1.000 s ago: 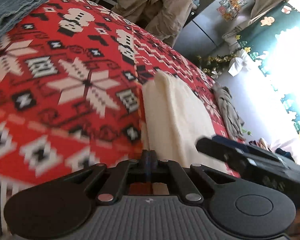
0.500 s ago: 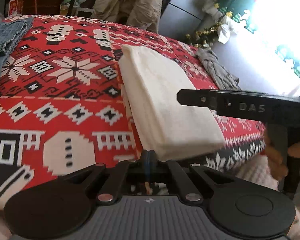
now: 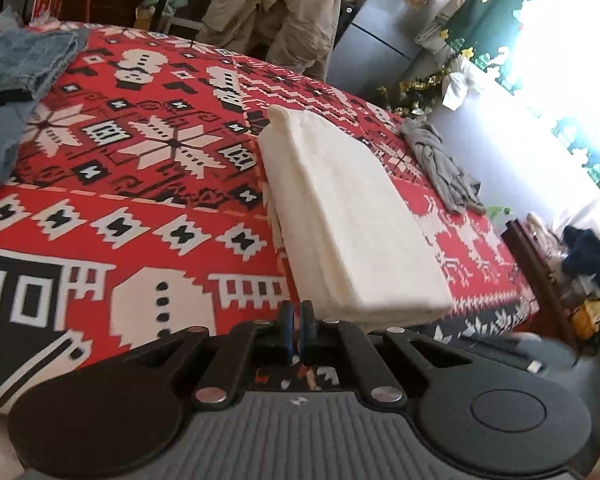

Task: Fold clothes

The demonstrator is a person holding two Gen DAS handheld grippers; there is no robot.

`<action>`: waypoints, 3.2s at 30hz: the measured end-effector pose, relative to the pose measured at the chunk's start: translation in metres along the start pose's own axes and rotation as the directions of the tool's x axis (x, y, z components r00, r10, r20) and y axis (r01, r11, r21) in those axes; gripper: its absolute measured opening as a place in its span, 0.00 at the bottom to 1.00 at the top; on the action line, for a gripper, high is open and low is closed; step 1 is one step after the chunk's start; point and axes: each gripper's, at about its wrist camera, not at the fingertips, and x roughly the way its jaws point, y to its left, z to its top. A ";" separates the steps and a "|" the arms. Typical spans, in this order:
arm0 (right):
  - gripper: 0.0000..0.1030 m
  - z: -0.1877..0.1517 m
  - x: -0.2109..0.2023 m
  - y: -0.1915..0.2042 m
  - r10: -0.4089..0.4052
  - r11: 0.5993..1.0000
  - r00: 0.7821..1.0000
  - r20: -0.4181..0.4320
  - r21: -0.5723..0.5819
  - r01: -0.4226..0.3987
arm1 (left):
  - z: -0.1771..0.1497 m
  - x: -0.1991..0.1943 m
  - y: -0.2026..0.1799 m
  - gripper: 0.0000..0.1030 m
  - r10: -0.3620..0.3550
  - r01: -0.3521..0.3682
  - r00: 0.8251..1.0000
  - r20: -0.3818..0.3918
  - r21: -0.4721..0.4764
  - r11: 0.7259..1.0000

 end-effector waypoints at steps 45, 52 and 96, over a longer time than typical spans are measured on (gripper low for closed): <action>0.22 -0.016 -0.011 -0.090 0.173 0.776 0.975 0.139 0.591 -0.222 | 0.013 -0.001 0.000 0.06 -0.066 0.067 0.998 0.011 -0.193 0.979; 0.22 -0.035 0.018 -0.110 0.259 0.504 0.936 0.240 0.793 -0.343 | 0.012 -0.001 0.001 0.06 -0.069 0.069 0.998 0.009 -0.198 0.978; 0.04 -0.058 0.033 -0.165 0.144 0.290 0.935 0.324 0.890 -0.353 | 0.013 0.000 0.001 0.06 -0.058 0.057 0.998 -0.001 -0.200 0.978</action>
